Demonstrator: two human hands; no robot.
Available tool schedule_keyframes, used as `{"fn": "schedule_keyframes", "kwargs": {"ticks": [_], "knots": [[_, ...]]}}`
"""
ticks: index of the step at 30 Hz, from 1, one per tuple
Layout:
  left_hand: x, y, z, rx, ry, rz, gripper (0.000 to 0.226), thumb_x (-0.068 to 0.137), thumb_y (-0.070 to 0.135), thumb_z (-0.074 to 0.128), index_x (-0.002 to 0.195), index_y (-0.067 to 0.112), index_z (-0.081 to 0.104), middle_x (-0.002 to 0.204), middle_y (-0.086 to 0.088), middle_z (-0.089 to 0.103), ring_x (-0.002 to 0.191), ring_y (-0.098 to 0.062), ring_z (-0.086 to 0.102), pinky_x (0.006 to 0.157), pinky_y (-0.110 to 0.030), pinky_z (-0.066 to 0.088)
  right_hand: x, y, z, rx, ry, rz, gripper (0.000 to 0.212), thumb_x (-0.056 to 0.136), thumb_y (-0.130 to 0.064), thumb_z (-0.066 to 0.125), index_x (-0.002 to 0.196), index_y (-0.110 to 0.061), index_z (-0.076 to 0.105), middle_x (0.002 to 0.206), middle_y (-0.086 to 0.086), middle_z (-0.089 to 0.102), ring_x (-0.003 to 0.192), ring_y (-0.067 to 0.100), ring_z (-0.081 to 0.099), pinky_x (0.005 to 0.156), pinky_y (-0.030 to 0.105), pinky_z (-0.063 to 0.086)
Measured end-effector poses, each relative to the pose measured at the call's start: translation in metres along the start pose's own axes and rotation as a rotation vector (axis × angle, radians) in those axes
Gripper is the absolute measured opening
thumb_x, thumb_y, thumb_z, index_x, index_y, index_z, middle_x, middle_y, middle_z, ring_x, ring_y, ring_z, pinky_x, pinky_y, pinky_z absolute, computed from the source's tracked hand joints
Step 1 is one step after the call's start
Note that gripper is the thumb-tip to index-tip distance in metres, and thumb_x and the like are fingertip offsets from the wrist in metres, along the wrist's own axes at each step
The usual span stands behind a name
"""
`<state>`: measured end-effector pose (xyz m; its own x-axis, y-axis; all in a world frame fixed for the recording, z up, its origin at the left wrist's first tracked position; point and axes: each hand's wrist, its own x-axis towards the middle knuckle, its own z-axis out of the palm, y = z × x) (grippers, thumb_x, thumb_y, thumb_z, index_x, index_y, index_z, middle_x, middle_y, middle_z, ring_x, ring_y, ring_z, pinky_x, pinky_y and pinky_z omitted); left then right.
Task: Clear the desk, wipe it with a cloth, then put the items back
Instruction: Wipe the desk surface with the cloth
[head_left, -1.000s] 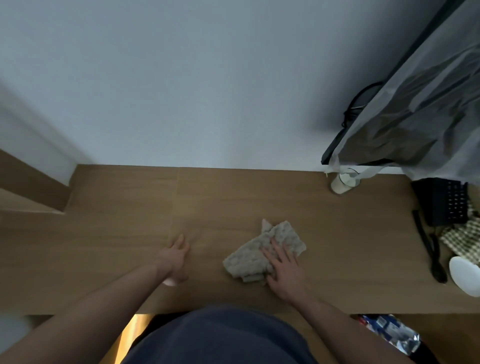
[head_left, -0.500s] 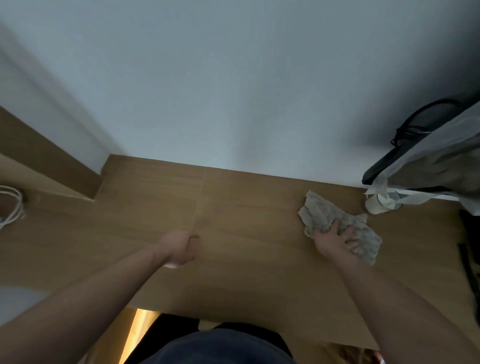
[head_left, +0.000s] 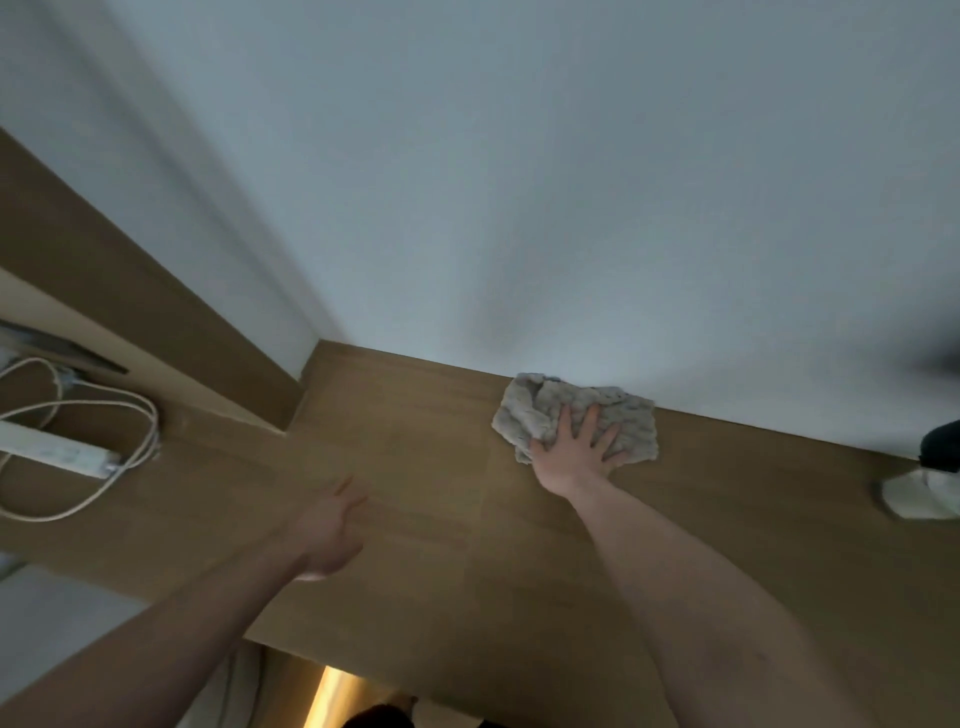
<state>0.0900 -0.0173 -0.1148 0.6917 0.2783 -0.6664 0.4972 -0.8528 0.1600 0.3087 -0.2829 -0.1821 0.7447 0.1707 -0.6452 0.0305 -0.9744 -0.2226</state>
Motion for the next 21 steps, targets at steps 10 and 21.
{"fn": "schedule_keyframes", "kwargs": {"ticks": [10, 21], "knots": [[-0.001, -0.116, -0.011, 0.011, 0.008, -0.059, 0.081, 0.088, 0.042, 0.066, 0.160, 0.024, 0.032, 0.172, -0.003, 0.008, 0.154, -0.025, 0.025, 0.120, -0.030, 0.028, 0.007, -0.219, 0.069, -0.176, -0.015, -0.383, 0.085, 0.100, -0.067, 0.032, 0.163, -0.033, -0.014, 0.166, 0.007, -0.033, 0.149, 0.048, -0.031, 0.115, 0.075, -0.016], [0.026, -0.171, -0.009, 0.087, -0.026, -0.069, 0.101, 0.086, 0.038, 0.071, 0.165, 0.022, 0.010, 0.171, -0.005, 0.015, 0.150, -0.030, 0.033, 0.119, -0.036, 0.033, -0.039, -0.198, 0.142, -0.209, 0.179, -0.570, 0.074, 0.101, -0.064, 0.024, 0.165, -0.034, 0.003, 0.172, -0.001, -0.018, 0.154, 0.031, -0.028, 0.123, 0.060, -0.009]]}}
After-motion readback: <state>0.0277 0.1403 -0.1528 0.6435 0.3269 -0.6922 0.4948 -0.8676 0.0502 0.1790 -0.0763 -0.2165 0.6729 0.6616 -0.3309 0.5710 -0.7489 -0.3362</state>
